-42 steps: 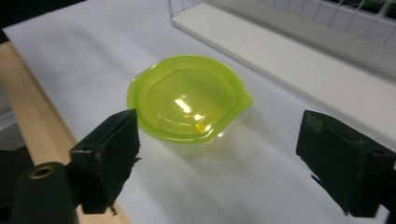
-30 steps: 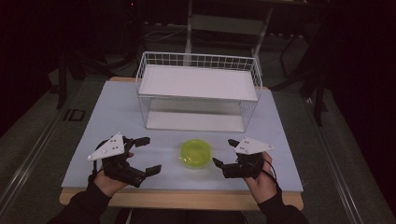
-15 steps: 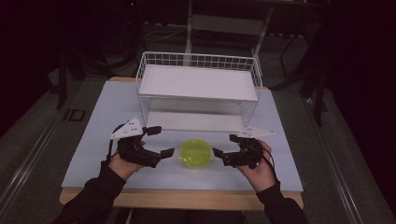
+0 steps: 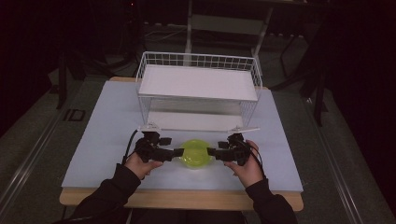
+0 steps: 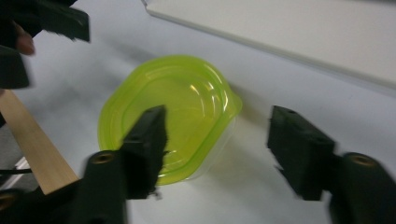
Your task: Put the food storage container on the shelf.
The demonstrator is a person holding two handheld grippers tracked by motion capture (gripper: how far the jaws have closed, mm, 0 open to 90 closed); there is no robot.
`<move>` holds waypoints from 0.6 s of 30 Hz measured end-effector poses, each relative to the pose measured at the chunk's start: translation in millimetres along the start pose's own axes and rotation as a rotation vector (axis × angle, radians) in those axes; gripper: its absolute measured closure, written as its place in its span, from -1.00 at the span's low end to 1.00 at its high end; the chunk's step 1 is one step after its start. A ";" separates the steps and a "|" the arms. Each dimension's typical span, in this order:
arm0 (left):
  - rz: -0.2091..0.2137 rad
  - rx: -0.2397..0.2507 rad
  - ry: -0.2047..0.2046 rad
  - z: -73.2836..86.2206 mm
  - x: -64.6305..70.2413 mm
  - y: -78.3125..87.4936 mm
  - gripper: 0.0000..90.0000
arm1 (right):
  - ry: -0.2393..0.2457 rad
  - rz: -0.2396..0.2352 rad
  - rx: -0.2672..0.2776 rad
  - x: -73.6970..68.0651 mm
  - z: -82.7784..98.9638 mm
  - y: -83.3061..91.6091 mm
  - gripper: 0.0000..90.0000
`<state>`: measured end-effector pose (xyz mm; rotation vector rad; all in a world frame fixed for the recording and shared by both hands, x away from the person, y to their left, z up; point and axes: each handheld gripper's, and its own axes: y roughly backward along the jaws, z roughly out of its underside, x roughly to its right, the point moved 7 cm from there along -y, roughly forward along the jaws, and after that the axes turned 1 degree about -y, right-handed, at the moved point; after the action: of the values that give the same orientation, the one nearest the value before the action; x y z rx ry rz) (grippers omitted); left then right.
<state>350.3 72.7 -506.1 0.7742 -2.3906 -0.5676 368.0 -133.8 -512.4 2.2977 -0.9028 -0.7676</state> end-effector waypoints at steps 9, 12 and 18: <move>0.055 -0.061 0.165 16.7 -9.9 -21.3 -0.14 | -0.128 -0.028 -0.070 7.6 9.2 -14.0 0.18; 0.061 -0.078 0.187 20.5 -11.4 -25.0 0.02 | -0.146 -0.029 -0.091 8.4 12.2 -18.8 0.22; 0.107 -0.099 0.239 25.9 -13.0 -29.1 0.27 | -0.145 -0.033 -0.109 4.3 15.0 -22.7 0.35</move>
<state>354.6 64.9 -546.2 0.6297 -2.1524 -0.5146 370.0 -126.9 -538.9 2.1891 -0.8656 -0.9840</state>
